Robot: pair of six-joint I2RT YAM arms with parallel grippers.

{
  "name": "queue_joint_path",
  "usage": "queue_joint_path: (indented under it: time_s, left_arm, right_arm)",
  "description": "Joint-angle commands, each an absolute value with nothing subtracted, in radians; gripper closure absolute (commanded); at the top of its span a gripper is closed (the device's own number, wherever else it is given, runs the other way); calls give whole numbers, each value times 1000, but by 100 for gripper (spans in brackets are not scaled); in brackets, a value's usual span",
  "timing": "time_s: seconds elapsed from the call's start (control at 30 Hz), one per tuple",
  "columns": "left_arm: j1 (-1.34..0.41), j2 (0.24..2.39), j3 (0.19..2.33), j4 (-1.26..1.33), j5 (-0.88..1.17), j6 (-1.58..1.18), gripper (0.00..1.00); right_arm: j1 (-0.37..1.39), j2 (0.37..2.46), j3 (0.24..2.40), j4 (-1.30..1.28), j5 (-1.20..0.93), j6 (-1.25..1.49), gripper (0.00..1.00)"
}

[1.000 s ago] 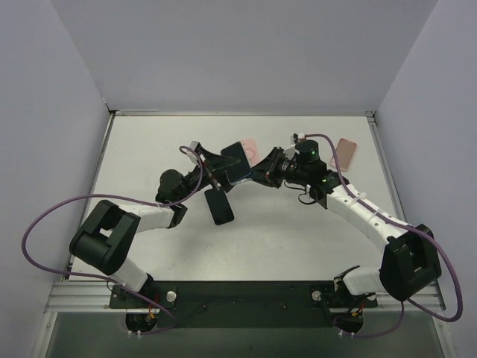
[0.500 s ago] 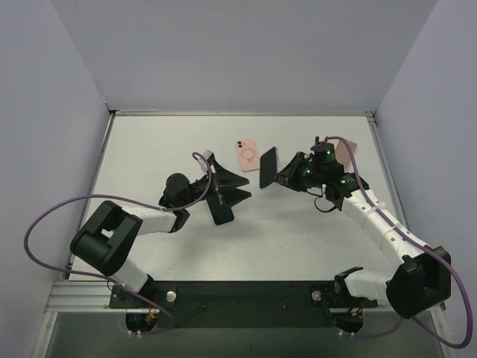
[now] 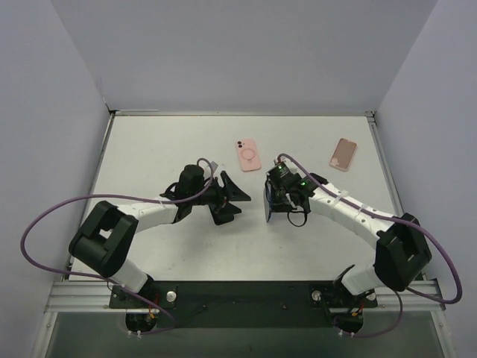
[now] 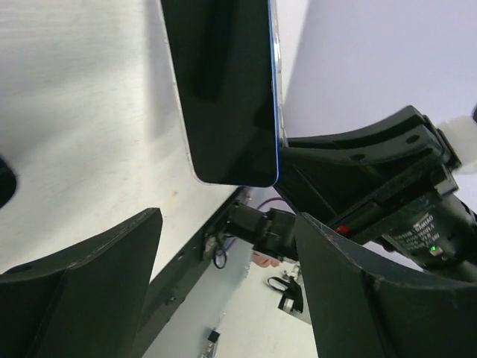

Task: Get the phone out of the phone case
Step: Remove the phone case from the phone.

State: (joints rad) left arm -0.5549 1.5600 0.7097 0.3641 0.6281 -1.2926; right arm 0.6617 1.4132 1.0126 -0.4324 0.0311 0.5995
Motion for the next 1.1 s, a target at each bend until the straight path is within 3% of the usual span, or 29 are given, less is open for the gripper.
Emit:
queue_joint_path:
  time_s: [0.0, 0.57, 0.83, 1.07]
  left_arm:
    - [-558, 1549, 726, 198, 548, -1160, 18]
    - [-601, 1652, 752, 250, 522, -1031, 20]
    - [-623, 1629, 755, 238, 471, -996, 20]
    - [-617, 1579, 730, 239, 417, -1018, 22]
  right_arm:
    - [724, 1471, 990, -382, 163, 542, 100]
    - [782, 1592, 824, -9, 6, 538, 100]
    - [787, 1655, 868, -15, -49, 532, 100]
    - [818, 1715, 957, -132, 27, 538, 100]
